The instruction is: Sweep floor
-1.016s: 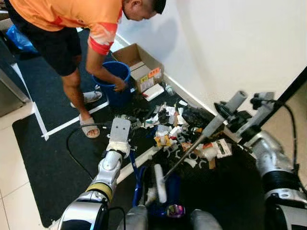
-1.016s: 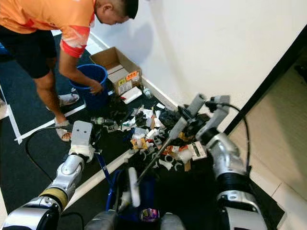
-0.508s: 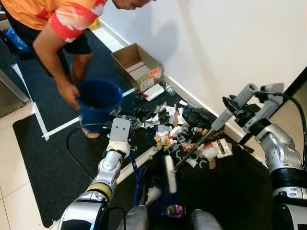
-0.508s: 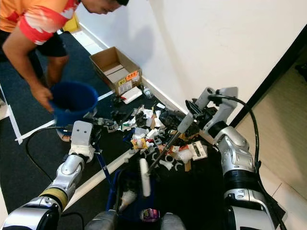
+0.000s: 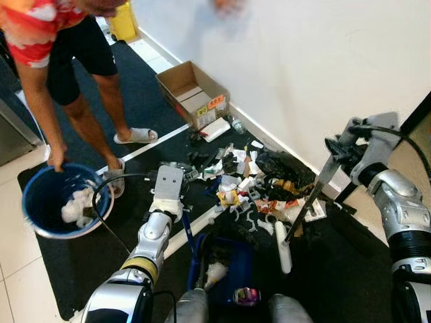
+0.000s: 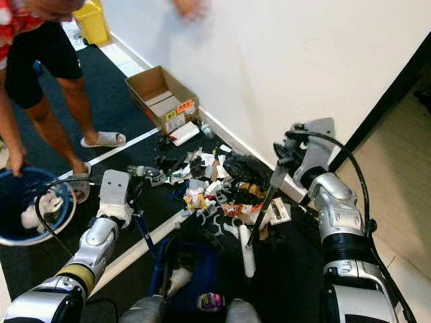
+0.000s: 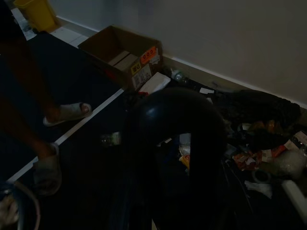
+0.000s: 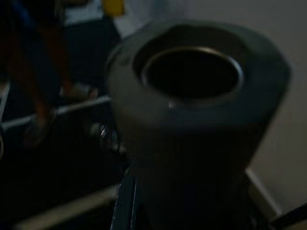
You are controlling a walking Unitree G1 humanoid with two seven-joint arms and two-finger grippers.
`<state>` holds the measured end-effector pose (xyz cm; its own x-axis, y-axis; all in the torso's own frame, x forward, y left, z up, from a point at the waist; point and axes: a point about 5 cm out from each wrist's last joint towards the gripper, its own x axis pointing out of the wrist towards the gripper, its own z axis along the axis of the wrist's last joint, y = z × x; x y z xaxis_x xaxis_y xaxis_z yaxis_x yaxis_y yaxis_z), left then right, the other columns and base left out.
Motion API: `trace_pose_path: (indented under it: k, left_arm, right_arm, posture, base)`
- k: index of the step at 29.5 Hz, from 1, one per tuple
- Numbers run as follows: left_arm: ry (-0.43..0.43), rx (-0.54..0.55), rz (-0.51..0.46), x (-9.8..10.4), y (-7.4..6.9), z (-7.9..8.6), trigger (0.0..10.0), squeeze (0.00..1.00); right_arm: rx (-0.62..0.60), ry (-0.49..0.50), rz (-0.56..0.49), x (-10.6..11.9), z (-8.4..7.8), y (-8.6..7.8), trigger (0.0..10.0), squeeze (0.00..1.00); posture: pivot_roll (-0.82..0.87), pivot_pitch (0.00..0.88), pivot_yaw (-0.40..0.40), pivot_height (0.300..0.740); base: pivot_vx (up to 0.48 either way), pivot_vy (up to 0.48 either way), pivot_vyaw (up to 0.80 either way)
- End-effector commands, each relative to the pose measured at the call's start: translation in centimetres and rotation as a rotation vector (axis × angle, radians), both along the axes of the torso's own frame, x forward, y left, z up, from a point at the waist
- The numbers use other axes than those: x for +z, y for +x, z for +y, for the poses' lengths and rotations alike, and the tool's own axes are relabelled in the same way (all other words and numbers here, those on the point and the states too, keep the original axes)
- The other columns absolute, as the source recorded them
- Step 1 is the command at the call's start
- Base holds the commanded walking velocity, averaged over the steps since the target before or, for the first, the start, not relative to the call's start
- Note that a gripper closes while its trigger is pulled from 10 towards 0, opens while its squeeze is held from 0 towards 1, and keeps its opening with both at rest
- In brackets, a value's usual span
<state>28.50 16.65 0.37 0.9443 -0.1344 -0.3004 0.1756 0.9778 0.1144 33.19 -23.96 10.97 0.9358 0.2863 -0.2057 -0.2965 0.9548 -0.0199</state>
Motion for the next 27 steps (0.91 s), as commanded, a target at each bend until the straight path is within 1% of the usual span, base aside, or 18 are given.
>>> trace_pose_path:
  k: [1,2,10,12,13,14,15,19,20,21,22,24,26,27]
  left_arm:
    - [0.054,0.002,0.282,-4.8,-4.6,0.6,10.0,0.0]
    - [0.053,0.002,0.283,-4.8,-4.7,0.6,10.0,0.0]
    - [0.051,0.003,0.28,-4.8,-4.7,0.5,10.0,0.0]
    - [0.05,0.003,0.281,-4.8,-4.7,0.5,10.0,0.0]
    - [0.05,0.003,0.281,-4.8,-4.7,0.5,10.0,0.0]
    - [0.05,0.003,0.281,-4.8,-4.7,0.5,10.0,0.0]
    - [0.05,0.003,0.281,-4.8,-4.7,0.5,10.0,0.0]
    - [0.048,0.003,0.281,-4.8,-4.7,0.4,10.0,0.0]
    - [0.048,0.003,0.281,-4.8,-4.7,0.4,10.0,0.0]
    - [0.048,0.002,0.281,-4.8,-4.7,0.4,10.0,0.0]
    - [0.048,0.002,0.281,-4.8,-4.7,0.4,10.0,0.0]
    - [0.048,0.001,0.281,-4.8,-4.7,0.4,10.0,0.0]
    - [0.048,0.001,0.281,-4.8,-4.7,0.4,10.0,0.0]
    - [0.048,0.002,0.281,-4.8,-4.7,0.4,10.0,0.0]
  right_arm:
    - [-0.006,-0.037,0.072,-1.2,0.0,-0.4,10.0,0.0]
    - [-0.001,-0.043,0.096,-1.7,0.3,-0.5,10.0,0.0]
    - [0.0,-0.046,0.122,-2.2,0.8,-0.5,10.0,0.0]
    - [0.02,-0.039,0.174,-3.0,1.4,-0.8,10.0,0.0]
    - [0.02,-0.039,0.174,-3.0,1.4,-0.8,10.0,0.0]
    - [0.03,-0.022,0.197,-3.5,2.0,-0.9,10.0,0.0]
    - [0.049,0.008,0.194,-3.7,2.8,-0.9,10.0,0.0]
    - [0.091,0.123,0.134,-3.5,5.0,-0.9,10.0,0.0]
    - [0.091,0.123,0.134,-3.5,5.0,-0.9,10.0,0.0]
    - [0.098,0.144,0.132,-3.5,5.4,-0.9,10.0,0.0]
    - [0.098,0.144,0.132,-3.5,5.4,-0.9,10.0,0.0]
    - [0.093,0.174,0.14,-3.7,5.9,-0.9,10.0,0.0]
    - [0.093,0.174,0.14,-3.7,5.9,-0.9,10.0,0.0]
    - [0.084,0.189,0.143,-3.8,6.1,-0.8,10.0,0.0]
  posture:
    - [0.1,0.083,-0.041,0.74]
    - [0.1,0.083,-0.041,0.74]
    - [0.1,0.084,-0.044,0.74]
    - [0.1,0.084,-0.044,0.74]
    - [0.1,0.084,-0.044,0.74]
    - [0.1,0.084,-0.046,0.74]
    - [0.1,0.084,-0.046,0.74]
    - [0.1,0.087,-0.046,0.74]
    - [0.1,0.087,-0.046,0.74]
    - [0.1,0.087,-0.046,0.74]
    - [0.1,0.087,-0.046,0.74]
    - [0.1,0.086,-0.049,0.74]
    - [0.1,0.086,-0.049,0.74]
    - [0.1,0.084,-0.05,0.74]
  base:
    - [0.0,0.0,0.0]
    - [0.0,0.0,0.0]
    - [0.0,0.0,0.0]
    - [0.0,0.0,0.0]
    - [0.0,0.0,0.0]
    - [0.0,0.0,0.0]
    - [0.0,0.0,0.0]
    - [0.0,0.0,0.0]
    - [0.0,0.0,0.0]
    - [0.0,0.0,0.0]
    - [0.0,0.0,0.0]
    - [0.0,0.0,0.0]
    - [0.0,0.0,0.0]
    - [0.0,0.0,0.0]
